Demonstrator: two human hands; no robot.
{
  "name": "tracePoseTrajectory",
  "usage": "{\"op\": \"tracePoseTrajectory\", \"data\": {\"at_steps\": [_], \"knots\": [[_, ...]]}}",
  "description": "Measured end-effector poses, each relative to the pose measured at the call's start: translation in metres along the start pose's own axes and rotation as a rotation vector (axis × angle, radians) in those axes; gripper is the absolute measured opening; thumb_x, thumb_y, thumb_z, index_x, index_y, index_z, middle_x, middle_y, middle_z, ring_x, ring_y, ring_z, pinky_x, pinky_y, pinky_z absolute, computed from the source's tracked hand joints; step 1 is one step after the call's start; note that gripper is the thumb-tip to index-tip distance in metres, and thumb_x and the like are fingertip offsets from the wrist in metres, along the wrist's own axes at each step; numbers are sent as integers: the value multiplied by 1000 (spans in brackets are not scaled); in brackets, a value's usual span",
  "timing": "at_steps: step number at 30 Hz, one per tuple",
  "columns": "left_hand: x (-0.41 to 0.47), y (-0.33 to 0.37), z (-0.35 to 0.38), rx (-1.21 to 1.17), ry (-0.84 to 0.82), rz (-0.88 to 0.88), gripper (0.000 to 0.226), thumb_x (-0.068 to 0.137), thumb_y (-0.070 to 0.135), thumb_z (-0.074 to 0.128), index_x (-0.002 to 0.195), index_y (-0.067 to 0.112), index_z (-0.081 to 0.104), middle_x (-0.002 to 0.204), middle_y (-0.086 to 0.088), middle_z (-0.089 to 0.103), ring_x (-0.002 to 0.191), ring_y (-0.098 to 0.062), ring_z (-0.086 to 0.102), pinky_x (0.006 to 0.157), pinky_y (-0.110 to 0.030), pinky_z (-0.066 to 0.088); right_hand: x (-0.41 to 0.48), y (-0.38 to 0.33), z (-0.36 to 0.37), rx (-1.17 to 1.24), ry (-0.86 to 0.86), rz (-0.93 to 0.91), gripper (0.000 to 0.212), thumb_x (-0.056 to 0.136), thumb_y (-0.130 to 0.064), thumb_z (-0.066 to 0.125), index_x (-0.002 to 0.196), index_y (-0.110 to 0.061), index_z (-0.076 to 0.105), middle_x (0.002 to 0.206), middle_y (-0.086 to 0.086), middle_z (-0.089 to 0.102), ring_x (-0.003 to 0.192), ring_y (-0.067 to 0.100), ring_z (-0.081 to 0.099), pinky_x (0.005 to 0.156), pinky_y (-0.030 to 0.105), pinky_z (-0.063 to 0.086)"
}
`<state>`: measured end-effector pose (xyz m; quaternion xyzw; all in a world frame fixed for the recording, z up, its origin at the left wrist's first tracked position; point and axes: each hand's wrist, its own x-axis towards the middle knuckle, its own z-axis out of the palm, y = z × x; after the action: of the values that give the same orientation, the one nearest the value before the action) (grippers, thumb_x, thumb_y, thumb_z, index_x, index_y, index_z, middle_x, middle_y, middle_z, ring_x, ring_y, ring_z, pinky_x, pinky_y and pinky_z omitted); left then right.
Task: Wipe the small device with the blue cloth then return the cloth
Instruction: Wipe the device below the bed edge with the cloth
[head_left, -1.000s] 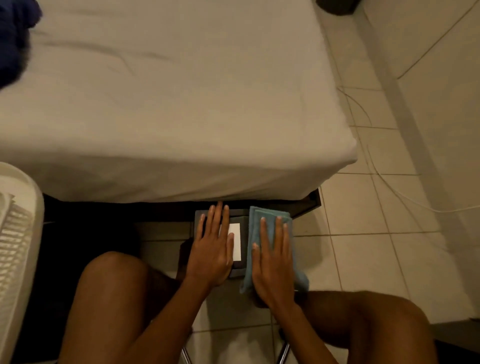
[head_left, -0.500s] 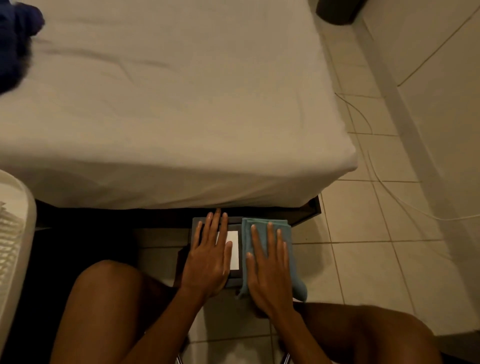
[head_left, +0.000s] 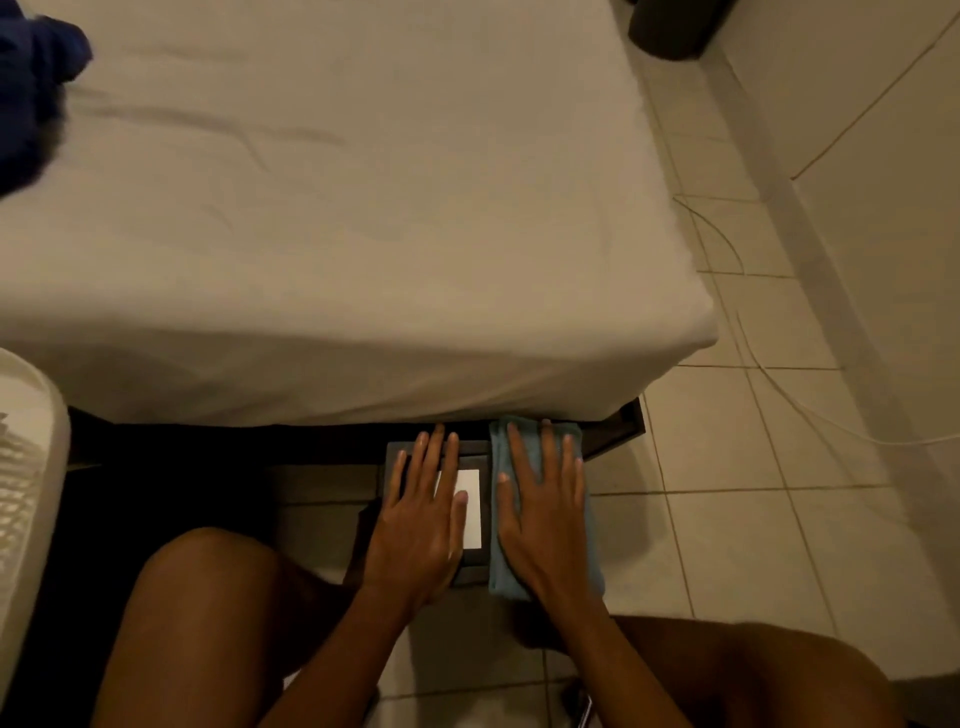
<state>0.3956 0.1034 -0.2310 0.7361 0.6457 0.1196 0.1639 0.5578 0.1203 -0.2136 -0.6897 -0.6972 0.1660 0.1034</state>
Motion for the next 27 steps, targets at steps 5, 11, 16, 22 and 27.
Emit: {"op": "tracePoseTrajectory", "data": {"at_steps": [5,11,16,22,27], "knots": [[-1,5,2,-11,-18,10,63,104,40,25,158,14,6,167,-6,6,154,-20,2,122,-44,16,-6,8,-2,21,10,-8,59,102,-52,18,158,-39,6,168,-1,-1,155,22,-9,125,50,5],[-14,10,2,16,4,-82,65,103,43,24,158,12,8,167,-9,5,154,-22,-1,123,-44,11,2,8,-3,-4,-37,-97,58,102,-50,23,157,-43,4,168,-2,2,155,20,-4,125,46,4],[-18,10,3,-1,10,-79,65,103,42,22,158,12,4,167,-9,1,154,-22,-3,124,-42,8,1,7,-2,-11,-53,-82,59,102,-51,23,157,-44,3,168,-4,0,155,16,-7,125,42,1],[-12,11,0,-17,-31,-45,63,104,41,17,158,14,-3,167,-8,-7,154,-19,-11,124,-39,5,-19,6,-1,53,-63,-83,61,103,-51,19,159,-35,2,168,-4,-10,154,16,-13,124,40,-3],[-11,9,0,-46,-32,-28,62,105,40,16,158,14,-1,167,-8,-6,154,-20,-11,124,-38,4,-30,0,6,-2,-81,-135,60,104,-49,14,160,-31,-1,168,0,-12,154,18,-15,123,36,-11]]}}
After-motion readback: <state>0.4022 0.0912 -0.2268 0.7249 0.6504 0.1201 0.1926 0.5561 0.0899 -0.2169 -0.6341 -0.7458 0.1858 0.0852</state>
